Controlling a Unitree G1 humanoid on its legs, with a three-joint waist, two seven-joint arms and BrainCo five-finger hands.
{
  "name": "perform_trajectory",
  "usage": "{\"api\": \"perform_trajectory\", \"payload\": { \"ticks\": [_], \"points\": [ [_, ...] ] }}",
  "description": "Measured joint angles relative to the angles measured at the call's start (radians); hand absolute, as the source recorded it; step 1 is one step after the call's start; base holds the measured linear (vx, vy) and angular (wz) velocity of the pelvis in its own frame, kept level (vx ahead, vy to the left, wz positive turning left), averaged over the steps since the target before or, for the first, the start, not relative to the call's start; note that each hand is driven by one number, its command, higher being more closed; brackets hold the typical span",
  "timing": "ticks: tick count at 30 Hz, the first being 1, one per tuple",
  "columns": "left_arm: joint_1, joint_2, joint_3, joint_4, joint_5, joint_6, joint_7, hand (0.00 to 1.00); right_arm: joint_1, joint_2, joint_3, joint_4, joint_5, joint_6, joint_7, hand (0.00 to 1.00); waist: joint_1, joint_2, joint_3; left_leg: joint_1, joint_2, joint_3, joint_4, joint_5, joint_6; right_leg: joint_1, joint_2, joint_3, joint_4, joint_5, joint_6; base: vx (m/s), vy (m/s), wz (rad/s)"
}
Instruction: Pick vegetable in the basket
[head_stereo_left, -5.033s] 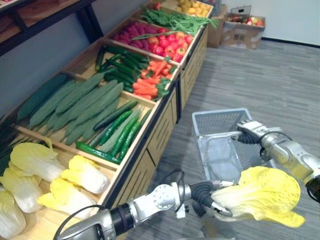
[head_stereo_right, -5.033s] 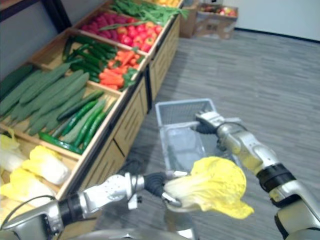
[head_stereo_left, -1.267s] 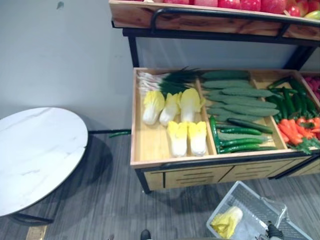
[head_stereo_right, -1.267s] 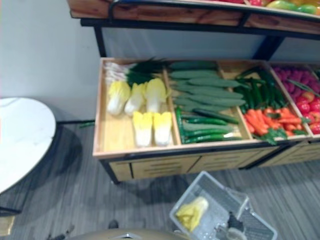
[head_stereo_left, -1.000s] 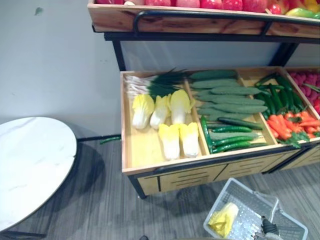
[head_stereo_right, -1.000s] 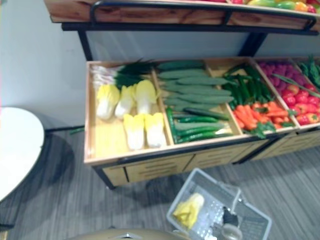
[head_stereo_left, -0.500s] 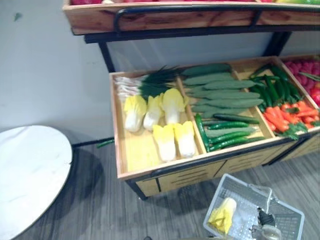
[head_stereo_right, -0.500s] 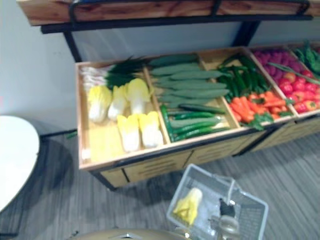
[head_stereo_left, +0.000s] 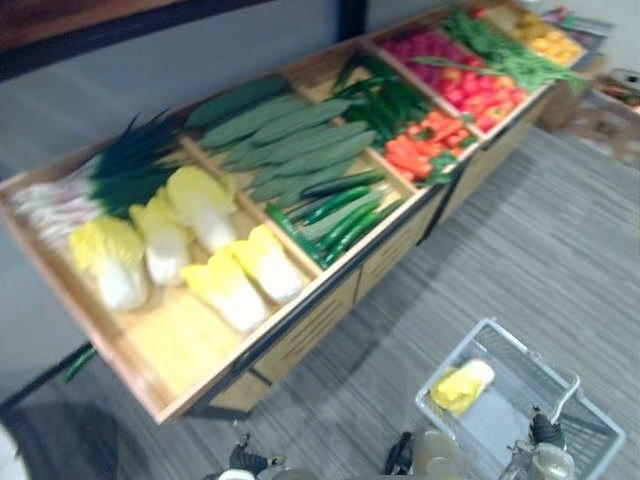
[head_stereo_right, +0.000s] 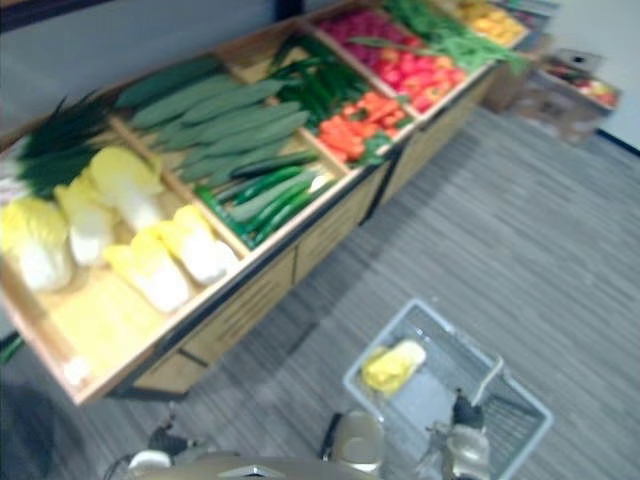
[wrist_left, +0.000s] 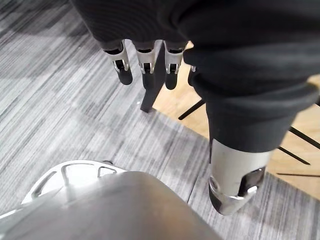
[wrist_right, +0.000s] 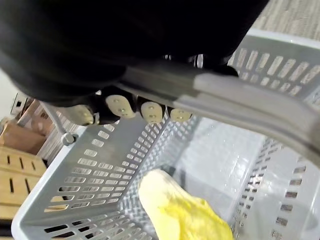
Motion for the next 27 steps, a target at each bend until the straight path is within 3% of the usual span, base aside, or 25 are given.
{"api": "perform_trajectory", "payload": {
  "ticks": [1,4,6,9,13,15,17,19,20,21,23,27],
  "points": [
    [-0.003,-0.02,0.002,0.005,-0.001,-0.011,-0.001,0.0,-0.018,-0.018,-0.003,0.018,-0.006,0.005,0.002,1.0,-0.001,0.027,-0.013,-0.014,-0.028,0.025,-0.072,0.037,0.005,-0.015,-0.024,0.017,0.124,-0.103,0.009,-0.17,-0.005,-1.12],
    [-0.022,-0.007,0.003,0.009,-0.001,-0.005,-0.002,0.0,-0.03,-0.003,-0.012,0.076,-0.003,0.017,0.002,1.0,0.003,0.0,-0.02,-0.039,-0.025,0.08,0.007,0.024,0.02,0.029,-0.078,0.012,0.128,-0.151,0.08,0.01,-0.104,-0.8],
    [-0.017,-0.018,0.01,0.014,-0.001,0.001,-0.003,0.0,-0.044,0.002,0.002,0.084,-0.006,0.019,0.001,1.0,0.009,0.026,-0.033,-0.052,0.03,0.154,0.073,0.02,0.019,0.065,-0.005,-0.022,-0.056,-0.139,0.061,0.02,-0.225,-1.24],
    [-0.03,-0.024,0.01,0.021,0.0,0.0,-0.006,0.0,-0.053,0.005,0.049,0.088,-0.008,0.024,0.002,1.0,0.023,0.025,-0.039,-0.049,0.07,0.244,0.151,0.02,0.019,0.097,0.04,-0.019,-0.234,-0.139,0.061,-0.03,-0.215,-1.16],
    [-0.048,-0.029,0.006,0.044,0.0,0.002,-0.005,0.0,-0.038,0.005,0.074,0.105,-0.006,0.031,0.0,1.0,0.011,0.039,-0.041,-0.021,0.124,0.255,0.238,0.02,0.019,0.165,0.088,0.004,-0.363,-0.111,0.036,-0.08,-0.126,-0.54],
    [-0.048,-0.029,0.003,0.046,0.001,0.002,-0.005,0.0,-0.021,0.009,0.08,0.105,-0.006,0.03,0.0,1.0,-0.009,0.05,-0.045,0.005,0.166,0.255,0.31,0.022,0.017,0.206,0.108,0.013,-0.388,-0.108,0.031,-0.11,-0.059,-0.22],
    [-0.05,-0.03,0.004,0.044,0.003,0.002,-0.003,0.0,-0.018,0.006,0.088,0.105,-0.007,0.029,0.001,1.0,-0.008,0.055,-0.046,0.018,0.188,0.249,0.361,0.039,-0.003,0.216,0.114,0.045,-0.398,-0.103,0.027,-0.08,-0.026,-0.49],
    [-0.047,-0.039,0.012,0.04,0.006,0.002,0.0,0.0,-0.021,0.001,0.116,0.104,-0.007,0.022,0.002,1.0,-0.002,0.058,-0.043,0.009,0.194,0.173,0.415,0.081,-0.024,0.218,0.11,0.098,-0.404,-0.092,0.025,-0.03,-0.017,-0.74],
    [-0.044,-0.038,0.029,0.039,0.006,0.002,0.0,0.0,-0.025,0.003,0.12,0.101,-0.007,0.013,0.004,1.0,0.002,0.046,-0.033,-0.04,0.197,0.045,0.481,0.109,-0.024,0.219,0.101,0.15,-0.4,-0.089,0.021,0.01,0.048,-0.77],
    [-0.043,-0.039,0.036,0.039,0.006,0.001,0.001,0.0,-0.032,0.001,0.12,0.103,-0.007,0.013,0.005,1.0,0.008,0.046,-0.03,-0.068,0.161,-0.063,0.471,0.075,-0.029,0.217,0.09,0.176,-0.396,-0.087,0.023,0.01,0.086,-1.13],
    [-0.023,-0.052,0.049,0.036,0.004,0.0,0.004,0.0,-0.046,-0.007,0.119,0.118,-0.008,0.016,0.013,1.0,0.032,0.05,-0.024,-0.092,0.016,-0.397,0.359,-0.008,-0.036,0.217,0.067,0.294,-0.393,-0.072,0.036,-0.01,0.149,-1.39],
    [0.004,-0.062,0.077,0.032,-0.01,-0.006,0.007,0.0,-0.051,-0.008,0.119,0.121,-0.008,0.01,0.019,1.0,0.035,0.057,-0.021,-0.111,-0.071,-0.672,0.198,0.006,-0.038,0.185,0.079,0.429,-0.403,-0.062,0.06,-0.07,0.227,-1.14]
  ]
}}
